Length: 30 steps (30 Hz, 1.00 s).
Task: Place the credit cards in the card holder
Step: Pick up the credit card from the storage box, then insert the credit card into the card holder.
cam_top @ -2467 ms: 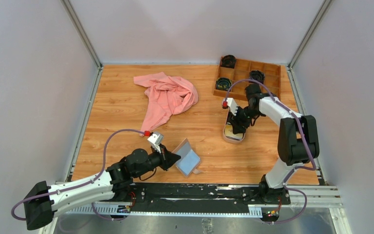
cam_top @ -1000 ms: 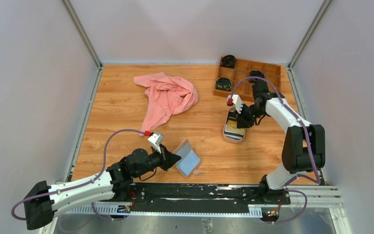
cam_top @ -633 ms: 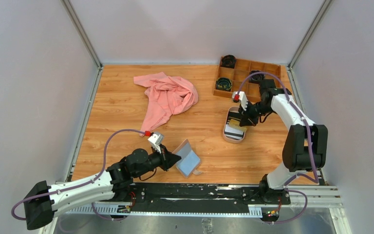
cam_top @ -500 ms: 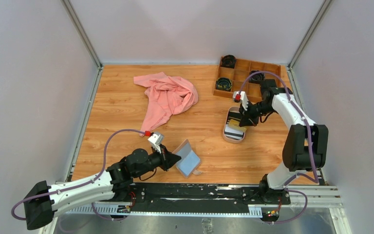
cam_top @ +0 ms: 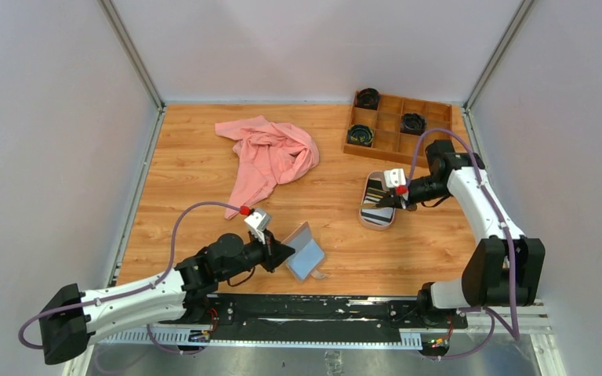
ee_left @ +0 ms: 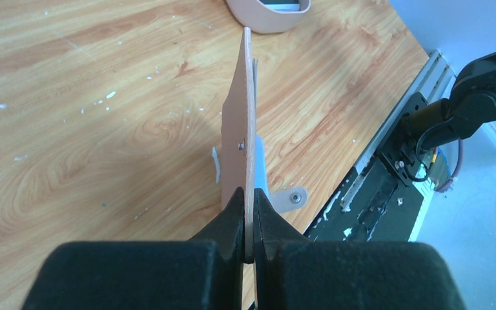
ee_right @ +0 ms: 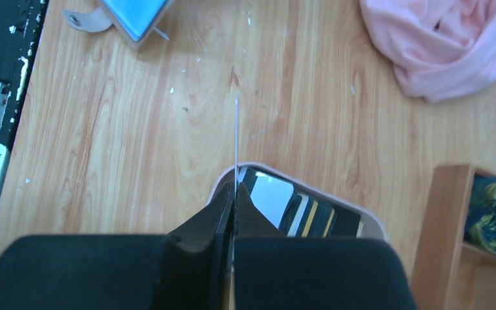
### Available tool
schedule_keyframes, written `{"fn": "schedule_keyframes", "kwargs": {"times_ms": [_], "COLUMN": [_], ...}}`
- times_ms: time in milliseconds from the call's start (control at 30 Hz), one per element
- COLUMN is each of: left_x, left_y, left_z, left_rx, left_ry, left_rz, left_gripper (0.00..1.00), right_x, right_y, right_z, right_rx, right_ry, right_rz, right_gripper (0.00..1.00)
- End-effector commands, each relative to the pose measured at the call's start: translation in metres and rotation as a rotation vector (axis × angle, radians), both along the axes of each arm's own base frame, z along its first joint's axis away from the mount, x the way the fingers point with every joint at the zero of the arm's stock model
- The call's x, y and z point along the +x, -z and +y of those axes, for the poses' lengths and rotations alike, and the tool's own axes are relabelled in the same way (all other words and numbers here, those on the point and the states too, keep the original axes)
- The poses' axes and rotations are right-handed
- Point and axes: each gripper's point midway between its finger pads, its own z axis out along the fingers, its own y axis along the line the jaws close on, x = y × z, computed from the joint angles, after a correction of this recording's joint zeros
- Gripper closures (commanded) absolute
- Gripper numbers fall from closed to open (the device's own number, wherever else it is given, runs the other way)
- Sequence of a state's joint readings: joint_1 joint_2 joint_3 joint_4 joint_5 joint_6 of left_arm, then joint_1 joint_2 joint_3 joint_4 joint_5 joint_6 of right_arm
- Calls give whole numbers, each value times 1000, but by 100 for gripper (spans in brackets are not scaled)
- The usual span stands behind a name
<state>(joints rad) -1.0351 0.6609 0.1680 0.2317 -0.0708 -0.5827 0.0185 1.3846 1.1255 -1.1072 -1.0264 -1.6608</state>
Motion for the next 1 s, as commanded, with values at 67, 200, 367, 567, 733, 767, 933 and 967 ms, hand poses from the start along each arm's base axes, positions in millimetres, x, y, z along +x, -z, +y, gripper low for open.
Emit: {"fn": "schedule_keyframes", "kwargs": {"times_ms": [67, 200, 367, 567, 733, 767, 933, 967], "left_x": [11, 15, 23, 26, 23, 21, 14, 12], "left_y": [-30, -29, -30, -32, -24, -23, -29, -31], "left_z": [-13, -16, -22, -32, -36, -38, -46, -47], "left_rx": [-28, -16, -24, -49, -32, -32, -51, -54], "left_ry": [21, 31, 64, 132, 215, 233, 314, 327], "left_rz": [-91, -104, -114, -122, -107, -101, -93, -96], "left_gripper": [100, 100, 100, 100, 100, 100, 100, 100], "right_x": [-34, -49, -65, -92, -109, -111, -119, -118], "right_y": [-22, -30, -33, -12, -2, -1, -11, -10], "right_z": [22, 30, 49, 84, 105, 108, 122, 124], "right_rx": [170, 211, 211, 83, 104, 108, 170, 163], "right_ry": [-302, -337, -329, -395, -476, -483, -481, -475], "right_rz": [-270, -279, -162, -38, -43, -33, 44, 50], "right_gripper": [100, 100, 100, 98, 100, 100, 100, 100]}}
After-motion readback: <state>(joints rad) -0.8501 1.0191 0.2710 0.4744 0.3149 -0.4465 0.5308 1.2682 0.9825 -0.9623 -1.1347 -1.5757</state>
